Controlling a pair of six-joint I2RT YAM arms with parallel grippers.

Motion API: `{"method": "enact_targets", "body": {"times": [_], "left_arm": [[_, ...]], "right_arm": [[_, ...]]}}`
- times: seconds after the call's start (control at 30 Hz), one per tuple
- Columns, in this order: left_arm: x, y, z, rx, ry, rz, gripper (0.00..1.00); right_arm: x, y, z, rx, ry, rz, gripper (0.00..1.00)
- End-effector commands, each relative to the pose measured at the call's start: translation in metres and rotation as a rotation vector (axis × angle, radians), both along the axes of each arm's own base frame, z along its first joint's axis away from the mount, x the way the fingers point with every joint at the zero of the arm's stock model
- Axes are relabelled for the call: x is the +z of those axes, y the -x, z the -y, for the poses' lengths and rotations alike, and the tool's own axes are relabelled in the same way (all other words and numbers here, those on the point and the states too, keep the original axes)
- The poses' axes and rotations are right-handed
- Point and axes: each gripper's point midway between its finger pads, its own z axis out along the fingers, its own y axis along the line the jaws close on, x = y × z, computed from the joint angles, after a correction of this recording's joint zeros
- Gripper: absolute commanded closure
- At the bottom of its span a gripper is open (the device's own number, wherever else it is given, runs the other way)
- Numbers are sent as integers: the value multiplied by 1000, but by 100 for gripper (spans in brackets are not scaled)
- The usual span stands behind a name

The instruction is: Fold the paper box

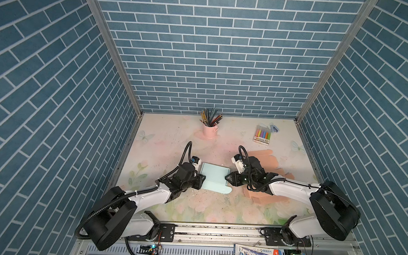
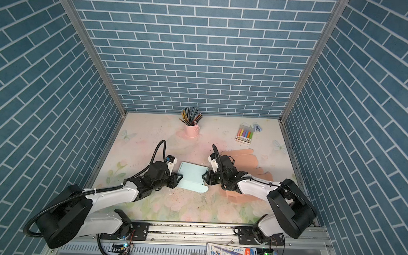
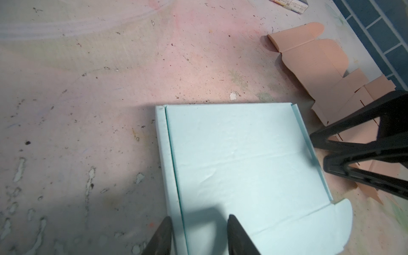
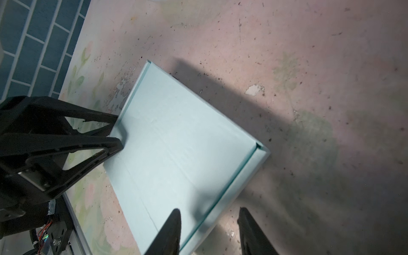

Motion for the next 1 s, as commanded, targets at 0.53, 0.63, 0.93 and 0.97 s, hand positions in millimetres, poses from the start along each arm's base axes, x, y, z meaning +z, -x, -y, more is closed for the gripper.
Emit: {"method": "enact_targets", "body": {"times": [0.53,0.63,0.93,0.97], "left_arm": [[-5,16,-13,33,3,-24,62],[-5,16,-13,34,2,-24,62],[-3,11,-16,48,-18,-14,63],[-2,11,-16,50,-18,-12,63]], "right_arm": [[-6,-27,-32,60,-2,-1,56],[-7,-27,-33,60,-2,-4,57],[-5,-29,-28,51,25,10,56],[-5,-30,-26,45,34,14,55]]}}
